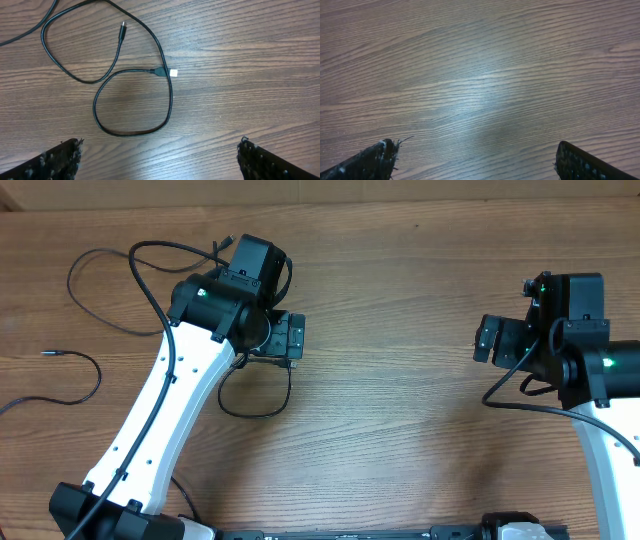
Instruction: Untangle cables
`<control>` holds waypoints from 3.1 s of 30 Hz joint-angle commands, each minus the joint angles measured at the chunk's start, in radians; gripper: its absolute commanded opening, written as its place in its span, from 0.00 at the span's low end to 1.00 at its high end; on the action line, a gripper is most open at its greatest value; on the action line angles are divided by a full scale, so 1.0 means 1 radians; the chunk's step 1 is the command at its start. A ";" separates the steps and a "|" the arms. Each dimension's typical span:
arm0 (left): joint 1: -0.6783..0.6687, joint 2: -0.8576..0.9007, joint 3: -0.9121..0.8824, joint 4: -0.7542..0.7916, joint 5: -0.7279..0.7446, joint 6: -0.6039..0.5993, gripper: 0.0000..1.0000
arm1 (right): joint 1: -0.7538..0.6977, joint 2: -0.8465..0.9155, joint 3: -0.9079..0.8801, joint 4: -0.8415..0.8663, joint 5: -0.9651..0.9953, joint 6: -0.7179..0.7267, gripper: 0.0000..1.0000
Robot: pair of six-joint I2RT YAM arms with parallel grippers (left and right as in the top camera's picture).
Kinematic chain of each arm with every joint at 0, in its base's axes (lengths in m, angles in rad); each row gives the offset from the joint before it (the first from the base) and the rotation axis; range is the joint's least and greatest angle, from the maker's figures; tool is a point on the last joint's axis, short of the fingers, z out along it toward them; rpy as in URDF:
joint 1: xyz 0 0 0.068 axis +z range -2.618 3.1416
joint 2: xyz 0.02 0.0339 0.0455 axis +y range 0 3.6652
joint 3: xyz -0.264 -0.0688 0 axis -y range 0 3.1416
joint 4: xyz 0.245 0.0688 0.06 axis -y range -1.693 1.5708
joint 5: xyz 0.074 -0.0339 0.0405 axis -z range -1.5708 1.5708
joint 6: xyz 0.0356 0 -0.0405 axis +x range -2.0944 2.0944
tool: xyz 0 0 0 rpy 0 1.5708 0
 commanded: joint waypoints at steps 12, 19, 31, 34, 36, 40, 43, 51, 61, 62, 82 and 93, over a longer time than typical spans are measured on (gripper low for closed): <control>0.000 -0.199 -0.113 0.243 -0.044 0.037 1.00 | 0.006 0.002 0.023 0.006 0.014 0.008 1.00; 0.000 -0.472 -0.508 0.645 -0.043 0.123 1.00 | 0.006 0.002 0.023 0.006 0.014 0.008 1.00; 0.032 -0.885 -1.126 1.360 0.161 0.436 1.00 | 0.006 0.002 0.023 0.006 0.014 0.008 1.00; 0.076 -0.972 -1.250 1.474 0.196 0.433 1.00 | 0.006 0.002 0.023 0.006 0.014 0.008 1.00; 0.105 -1.018 -1.315 1.533 0.211 0.412 1.00 | 0.006 0.002 0.023 0.006 0.014 0.008 1.00; 0.179 -1.110 -1.431 1.611 0.210 0.309 1.00 | 0.006 0.002 0.023 0.006 0.014 0.008 1.00; 0.224 -1.173 -1.492 1.625 0.210 0.269 1.00 | 0.006 0.002 0.023 0.006 0.014 0.008 1.00; 0.300 -1.363 -1.613 1.540 0.206 0.270 1.00 | 0.006 0.002 0.023 0.006 0.014 0.008 1.00; 0.368 -1.555 -1.614 1.204 0.133 0.266 1.00 | 0.006 0.002 0.023 0.006 0.014 0.008 1.00; 0.368 -1.566 -1.614 1.204 0.129 0.272 1.00 | 0.006 0.002 0.023 0.006 0.014 0.008 1.00; 0.367 -1.594 -1.614 1.205 0.138 0.278 1.00 | 0.006 0.002 0.023 0.006 0.014 0.007 1.00; 0.367 -1.593 -1.614 1.205 0.138 0.278 1.00 | 0.006 0.002 0.023 0.006 0.014 0.008 1.00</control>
